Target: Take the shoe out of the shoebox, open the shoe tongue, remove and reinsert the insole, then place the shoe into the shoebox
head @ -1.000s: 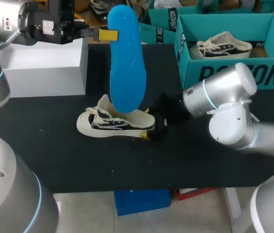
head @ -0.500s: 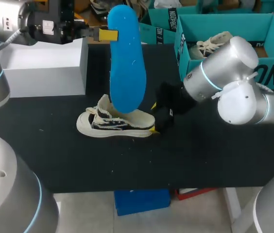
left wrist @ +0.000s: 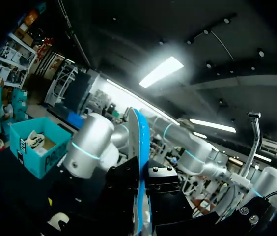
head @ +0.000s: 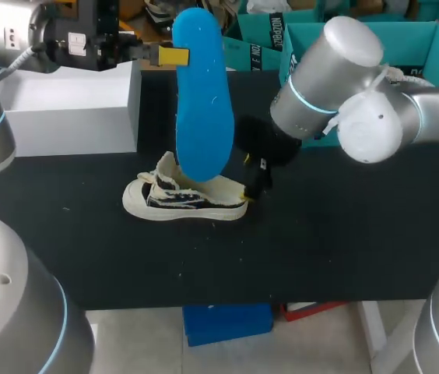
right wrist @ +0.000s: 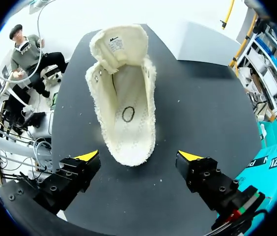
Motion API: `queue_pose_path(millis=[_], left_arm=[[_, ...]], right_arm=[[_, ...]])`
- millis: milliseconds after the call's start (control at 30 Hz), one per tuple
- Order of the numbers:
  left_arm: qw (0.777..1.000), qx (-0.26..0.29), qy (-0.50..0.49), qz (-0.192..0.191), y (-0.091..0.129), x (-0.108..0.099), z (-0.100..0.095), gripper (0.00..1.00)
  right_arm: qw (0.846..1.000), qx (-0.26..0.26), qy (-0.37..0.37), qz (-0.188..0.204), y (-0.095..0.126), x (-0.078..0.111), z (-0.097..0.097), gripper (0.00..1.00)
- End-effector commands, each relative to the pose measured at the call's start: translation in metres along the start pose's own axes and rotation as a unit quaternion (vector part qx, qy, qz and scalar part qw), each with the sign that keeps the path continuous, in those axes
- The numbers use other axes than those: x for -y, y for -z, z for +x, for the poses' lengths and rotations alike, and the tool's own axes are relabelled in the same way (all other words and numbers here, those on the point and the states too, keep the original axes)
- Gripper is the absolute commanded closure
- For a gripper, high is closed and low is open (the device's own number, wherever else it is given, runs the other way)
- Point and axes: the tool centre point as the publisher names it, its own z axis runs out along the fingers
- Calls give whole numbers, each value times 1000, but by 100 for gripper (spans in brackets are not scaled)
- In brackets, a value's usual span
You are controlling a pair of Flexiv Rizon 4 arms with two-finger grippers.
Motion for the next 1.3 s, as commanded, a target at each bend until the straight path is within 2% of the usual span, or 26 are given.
queue_pose_path(millis=[33,267,600,700,1300], left_arm=[[1000,2,0,1,-2,-1,0,100],[1000,2,0,1,-2,-1,0,100],[1000,2,0,1,-2,-1,0,100],[1000,2,0,1,-2,-1,0,100],[1000,2,0,1,-2,-1,0,100]], right_arm=[[994,1,1,107,7,-7,0,0],[992,0,7,129,11,-14,0,0],[990,1,13,140,11,-24,-4,0],[987,-7,18,158,8,-27,-5,0],[987,-11,19,162,6,-29,-8,0]])
